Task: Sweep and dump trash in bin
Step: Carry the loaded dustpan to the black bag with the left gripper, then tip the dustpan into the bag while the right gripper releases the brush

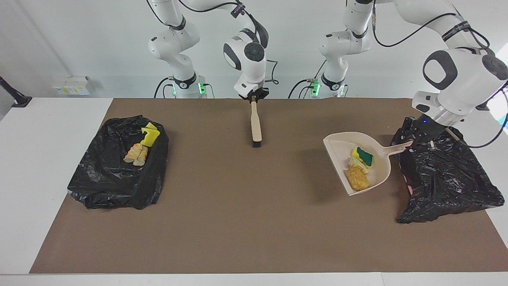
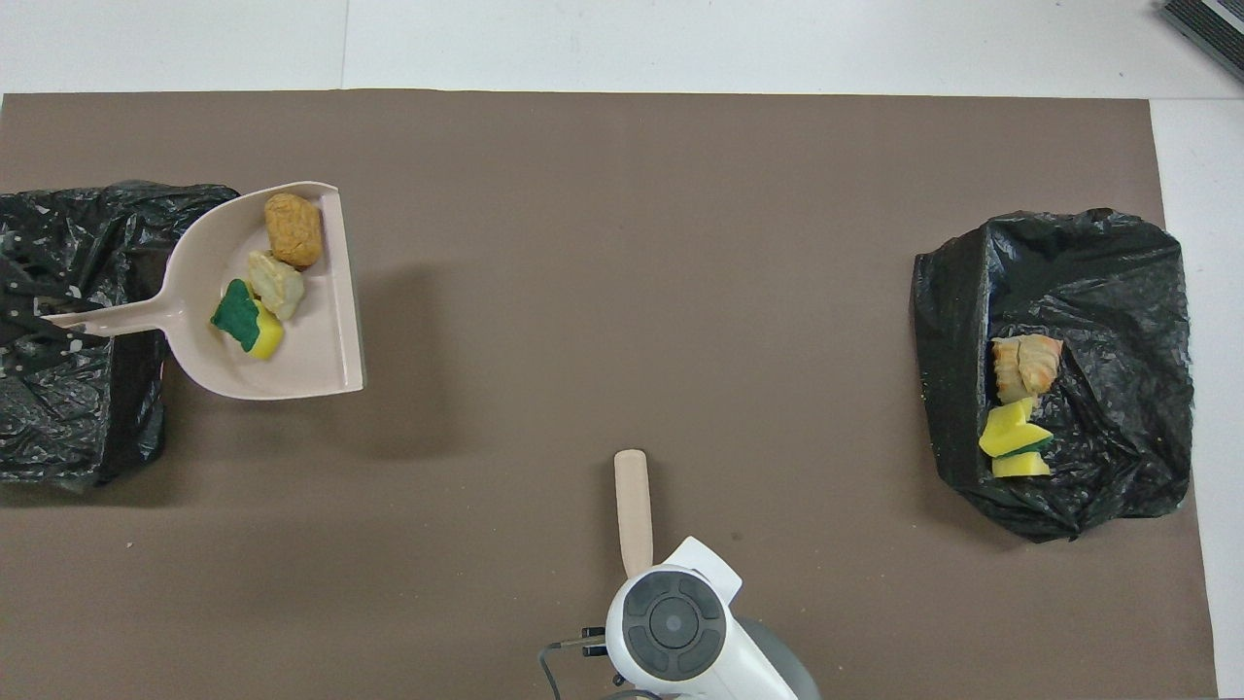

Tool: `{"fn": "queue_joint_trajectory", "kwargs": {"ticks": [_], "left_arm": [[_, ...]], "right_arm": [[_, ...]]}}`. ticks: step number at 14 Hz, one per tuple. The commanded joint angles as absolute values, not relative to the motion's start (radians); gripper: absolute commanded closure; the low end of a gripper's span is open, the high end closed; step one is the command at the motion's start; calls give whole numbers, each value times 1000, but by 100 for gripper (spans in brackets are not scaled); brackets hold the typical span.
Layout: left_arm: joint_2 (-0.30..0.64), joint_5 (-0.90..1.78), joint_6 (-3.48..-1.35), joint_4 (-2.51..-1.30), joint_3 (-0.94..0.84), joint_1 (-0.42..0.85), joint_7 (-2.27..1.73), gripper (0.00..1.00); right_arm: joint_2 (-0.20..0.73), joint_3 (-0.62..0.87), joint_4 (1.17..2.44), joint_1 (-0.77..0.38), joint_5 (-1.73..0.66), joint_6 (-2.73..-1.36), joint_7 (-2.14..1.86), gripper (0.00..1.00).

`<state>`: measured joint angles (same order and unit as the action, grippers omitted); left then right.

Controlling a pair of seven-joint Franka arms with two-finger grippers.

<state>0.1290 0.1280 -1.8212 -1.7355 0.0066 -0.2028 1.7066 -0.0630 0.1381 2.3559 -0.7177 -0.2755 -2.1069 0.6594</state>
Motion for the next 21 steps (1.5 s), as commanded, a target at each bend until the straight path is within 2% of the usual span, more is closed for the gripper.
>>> {"fn": "queue_joint_trajectory", "kwargs": {"ticks": [1, 2, 3, 4, 8, 10, 14, 17, 21], "left_arm": [[179, 152, -1726, -1620, -3, -297, 1817, 100], [183, 149, -1724, -1615, -5, -331, 1856, 100], [183, 146, -1724, -1615, -2, -356, 1888, 100], [183, 144, -1726, -1612, 3, -386, 1917, 100], [250, 83, -1726, -1471, 8, -483, 1975, 100], [268, 33, -1788, -1447, 8, -500, 1996, 100], [270, -168, -1928, -1457, 8, -495, 1987, 100], [265, -329, -1974, -1483, 11, -486, 1950, 100], [255, -562, -1986, -1511, 9, -440, 1806, 100]], "right_arm": [[-46, 137, 2355, -718, -310, -2132, 677, 74], [-43, 137, 2352, -718, -310, -2132, 664, 52], [-40, 137, 2346, -718, -310, -2128, 654, 21], [-40, 137, 2338, -716, -310, -2128, 653, 0], [-69, 127, 2252, -663, -307, -2065, 571, 0], [-81, 126, 2209, -623, -299, -2065, 505, 0], [-110, 121, 2108, -548, -275, -2010, 495, 0], [-141, 121, 2019, -433, -252, -1887, 415, 0], [-231, 120, 2010, -247, -214, -1760, 232, 0]]}}
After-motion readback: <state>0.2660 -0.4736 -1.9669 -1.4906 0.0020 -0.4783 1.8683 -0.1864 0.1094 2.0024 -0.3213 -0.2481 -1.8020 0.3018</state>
